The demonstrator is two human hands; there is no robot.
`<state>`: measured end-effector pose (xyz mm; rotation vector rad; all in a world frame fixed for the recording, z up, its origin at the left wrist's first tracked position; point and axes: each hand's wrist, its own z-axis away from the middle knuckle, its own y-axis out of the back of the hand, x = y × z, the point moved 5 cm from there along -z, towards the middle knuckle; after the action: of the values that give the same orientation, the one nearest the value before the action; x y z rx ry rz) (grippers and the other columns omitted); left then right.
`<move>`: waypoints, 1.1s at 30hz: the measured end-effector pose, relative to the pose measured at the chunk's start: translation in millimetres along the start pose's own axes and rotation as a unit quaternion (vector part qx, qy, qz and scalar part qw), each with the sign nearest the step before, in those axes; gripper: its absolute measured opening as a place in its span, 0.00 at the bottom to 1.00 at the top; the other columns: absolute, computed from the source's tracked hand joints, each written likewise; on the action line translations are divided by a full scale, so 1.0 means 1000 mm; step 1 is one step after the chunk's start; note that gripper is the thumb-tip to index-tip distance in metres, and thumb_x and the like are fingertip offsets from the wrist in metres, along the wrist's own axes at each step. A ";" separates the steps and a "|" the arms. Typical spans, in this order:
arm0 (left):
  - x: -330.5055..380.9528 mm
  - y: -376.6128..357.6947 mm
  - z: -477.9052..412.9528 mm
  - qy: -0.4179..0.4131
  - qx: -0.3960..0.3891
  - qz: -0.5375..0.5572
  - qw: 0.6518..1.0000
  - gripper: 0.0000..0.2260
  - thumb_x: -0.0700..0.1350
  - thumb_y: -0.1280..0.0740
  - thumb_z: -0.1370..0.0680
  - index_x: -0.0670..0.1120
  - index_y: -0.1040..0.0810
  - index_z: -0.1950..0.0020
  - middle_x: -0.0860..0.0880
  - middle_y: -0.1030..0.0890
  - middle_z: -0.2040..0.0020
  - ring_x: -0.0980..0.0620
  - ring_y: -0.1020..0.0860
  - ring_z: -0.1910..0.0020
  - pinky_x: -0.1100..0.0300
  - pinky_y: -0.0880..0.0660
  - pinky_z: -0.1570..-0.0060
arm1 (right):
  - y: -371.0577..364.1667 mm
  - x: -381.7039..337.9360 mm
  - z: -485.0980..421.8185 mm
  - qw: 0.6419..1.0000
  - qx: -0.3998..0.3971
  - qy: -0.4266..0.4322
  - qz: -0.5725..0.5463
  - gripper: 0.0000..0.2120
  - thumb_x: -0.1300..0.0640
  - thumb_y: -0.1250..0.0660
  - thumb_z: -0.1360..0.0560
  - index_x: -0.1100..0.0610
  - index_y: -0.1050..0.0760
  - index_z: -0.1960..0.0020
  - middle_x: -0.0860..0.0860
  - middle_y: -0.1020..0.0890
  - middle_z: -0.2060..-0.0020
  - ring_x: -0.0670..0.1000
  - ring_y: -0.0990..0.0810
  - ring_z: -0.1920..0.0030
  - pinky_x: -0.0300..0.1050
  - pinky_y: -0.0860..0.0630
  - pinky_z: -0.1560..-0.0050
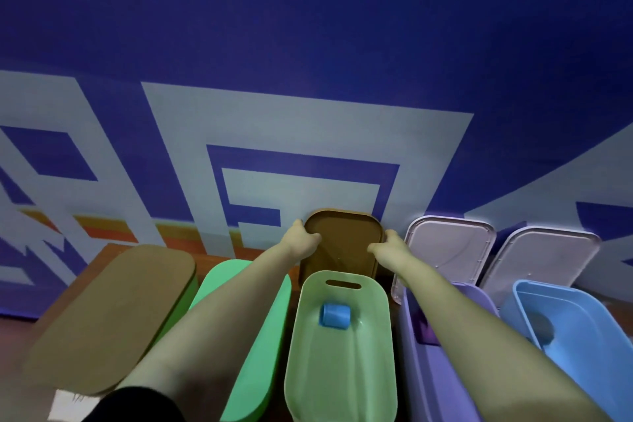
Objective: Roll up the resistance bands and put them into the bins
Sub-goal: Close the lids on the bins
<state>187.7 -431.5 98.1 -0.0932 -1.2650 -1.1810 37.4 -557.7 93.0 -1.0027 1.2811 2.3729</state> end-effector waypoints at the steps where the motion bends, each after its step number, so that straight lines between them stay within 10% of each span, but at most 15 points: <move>1: 0.000 -0.004 -0.003 0.002 -0.005 0.009 1.000 0.27 0.45 0.39 0.20 0.40 0.46 0.24 0.41 0.34 0.28 0.43 0.30 0.32 0.53 0.28 0.36 | -0.002 0.002 -0.004 1.000 -0.006 -0.005 0.000 0.26 0.58 0.36 0.25 0.59 0.39 0.30 0.59 0.26 0.38 0.60 0.26 0.39 0.54 0.28 0.38; 7: 0.004 -0.008 -0.003 -0.007 0.010 0.070 0.997 0.29 0.53 0.42 0.19 0.40 0.47 0.24 0.41 0.36 0.26 0.43 0.34 0.29 0.53 0.34 0.34 | -0.008 -0.002 -0.002 0.997 0.008 0.004 -0.072 0.32 0.57 0.37 0.23 0.52 0.49 0.24 0.58 0.30 0.33 0.60 0.27 0.37 0.54 0.29 0.36; 13: 0.008 0.006 0.020 0.045 0.027 0.222 0.974 0.31 0.63 0.53 0.20 0.41 0.39 0.26 0.42 0.32 0.29 0.40 0.32 0.30 0.46 0.33 0.32 | 0.005 -0.016 0.029 0.993 0.079 0.045 -0.070 0.31 0.33 0.53 0.30 0.41 0.43 0.28 0.53 0.26 0.35 0.61 0.27 0.36 0.62 0.32 0.35; 20: 0.006 0.035 0.058 0.011 0.063 0.243 0.968 0.19 0.54 0.48 0.18 0.41 0.29 0.56 0.44 0.26 0.61 0.48 0.24 0.57 0.56 0.25 0.51 | 0.023 -0.017 0.074 0.944 0.125 0.013 -0.304 0.24 0.41 0.45 0.22 0.56 0.32 0.35 0.56 0.26 0.41 0.60 0.27 0.39 0.58 0.31 0.34; 24: -0.006 0.036 0.076 0.004 0.038 0.238 0.971 0.11 0.45 0.38 0.20 0.39 0.28 0.58 0.42 0.24 0.65 0.49 0.23 0.65 0.56 0.22 0.55 | 0.029 -0.002 0.099 0.947 0.170 0.028 -0.272 0.06 0.60 0.34 0.27 0.58 0.29 0.61 0.58 0.24 0.62 0.57 0.25 0.58 0.47 0.28 0.57; 33: -0.066 -0.005 0.115 0.090 -0.038 0.251 0.963 0.16 0.41 0.22 0.33 0.38 0.27 0.53 0.43 0.20 0.54 0.46 0.21 0.53 0.56 0.25 0.51 | -0.007 0.056 0.131 0.950 0.079 0.016 -0.301 0.24 0.69 0.31 0.29 0.60 0.36 0.37 0.60 0.24 0.45 0.53 0.24 0.56 0.41 0.28 0.64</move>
<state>116.9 -320.0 88.3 -0.3369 -0.9575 -0.7764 -58.4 -451.9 99.3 -1.1780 0.9715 1.7695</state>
